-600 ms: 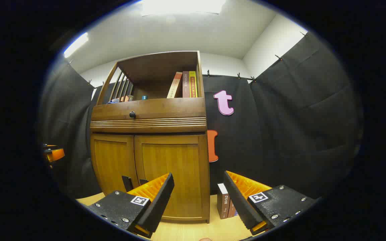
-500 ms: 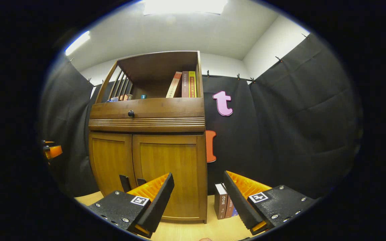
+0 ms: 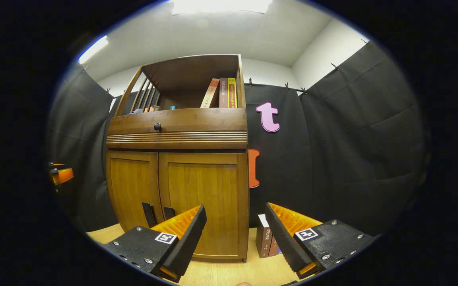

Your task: Open the right door of the double-door shoe cabinet with the right hand, and open the left door with the left hand.

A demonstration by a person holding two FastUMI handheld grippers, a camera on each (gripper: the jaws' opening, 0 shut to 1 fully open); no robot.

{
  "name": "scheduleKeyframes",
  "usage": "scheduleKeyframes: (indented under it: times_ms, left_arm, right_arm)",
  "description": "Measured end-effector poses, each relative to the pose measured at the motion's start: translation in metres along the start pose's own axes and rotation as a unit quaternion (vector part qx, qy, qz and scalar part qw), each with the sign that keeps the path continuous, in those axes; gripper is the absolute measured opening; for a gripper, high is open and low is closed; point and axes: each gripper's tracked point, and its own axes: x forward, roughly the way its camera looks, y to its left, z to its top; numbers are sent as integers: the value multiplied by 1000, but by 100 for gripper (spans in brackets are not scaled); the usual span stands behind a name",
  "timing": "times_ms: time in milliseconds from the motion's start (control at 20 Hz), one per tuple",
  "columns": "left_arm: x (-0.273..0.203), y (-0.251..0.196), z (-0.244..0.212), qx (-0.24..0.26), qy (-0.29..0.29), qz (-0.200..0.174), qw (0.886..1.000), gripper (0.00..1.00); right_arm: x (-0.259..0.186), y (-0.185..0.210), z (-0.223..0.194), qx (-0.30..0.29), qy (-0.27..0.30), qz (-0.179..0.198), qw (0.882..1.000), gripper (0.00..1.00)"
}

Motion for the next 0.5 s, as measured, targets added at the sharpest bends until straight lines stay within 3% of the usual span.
scheduleKeyframes:
  times_ms: [500]
  left_arm:
    - [-3,-2,0,2,-1,-7,1000,98]
  right_arm:
    - [10,17,-15,3,8,6,1000,93]
